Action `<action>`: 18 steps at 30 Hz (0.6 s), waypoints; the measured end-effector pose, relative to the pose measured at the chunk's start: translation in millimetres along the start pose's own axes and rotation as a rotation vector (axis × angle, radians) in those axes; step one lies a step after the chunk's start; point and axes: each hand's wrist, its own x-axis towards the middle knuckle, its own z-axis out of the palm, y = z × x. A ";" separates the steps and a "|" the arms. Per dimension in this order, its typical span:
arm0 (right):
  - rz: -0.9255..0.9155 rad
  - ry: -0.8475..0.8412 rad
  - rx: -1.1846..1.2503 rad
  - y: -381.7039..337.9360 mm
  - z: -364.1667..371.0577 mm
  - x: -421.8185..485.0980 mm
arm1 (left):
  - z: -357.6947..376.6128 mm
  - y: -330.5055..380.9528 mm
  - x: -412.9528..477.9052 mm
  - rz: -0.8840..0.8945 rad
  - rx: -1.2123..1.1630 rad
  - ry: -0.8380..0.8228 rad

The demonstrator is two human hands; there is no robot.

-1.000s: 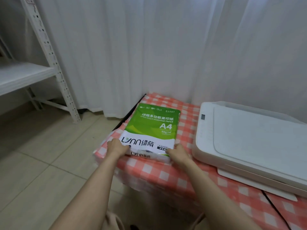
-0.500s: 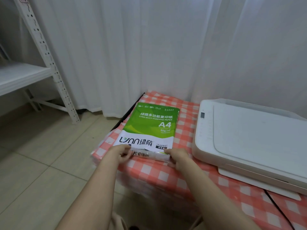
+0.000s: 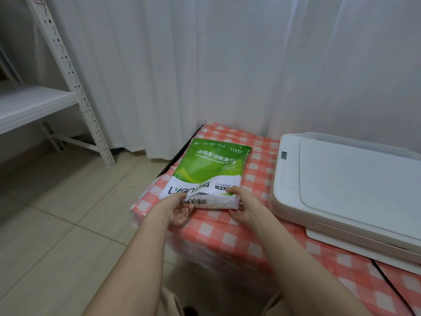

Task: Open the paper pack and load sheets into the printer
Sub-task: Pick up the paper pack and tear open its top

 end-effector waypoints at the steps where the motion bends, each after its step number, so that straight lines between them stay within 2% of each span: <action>1: -0.005 -0.010 0.010 2.3 2.9 -0.8 | -0.1 -0.5 -0.8 0.000 0.011 0.000; 4: -0.064 -0.031 -0.035 8.5 8.1 3.0 | 1.4 -2.0 -2.2 0.004 0.006 -0.002; 7: -0.167 -0.052 -0.056 5.9 10.3 3.0 | 4.6 0.6 -2.7 0.081 -0.088 -0.014; 18: -0.455 -0.319 -0.188 -0.4 34.3 -39.0 | 5.5 5.3 -20.8 0.326 -0.797 -0.135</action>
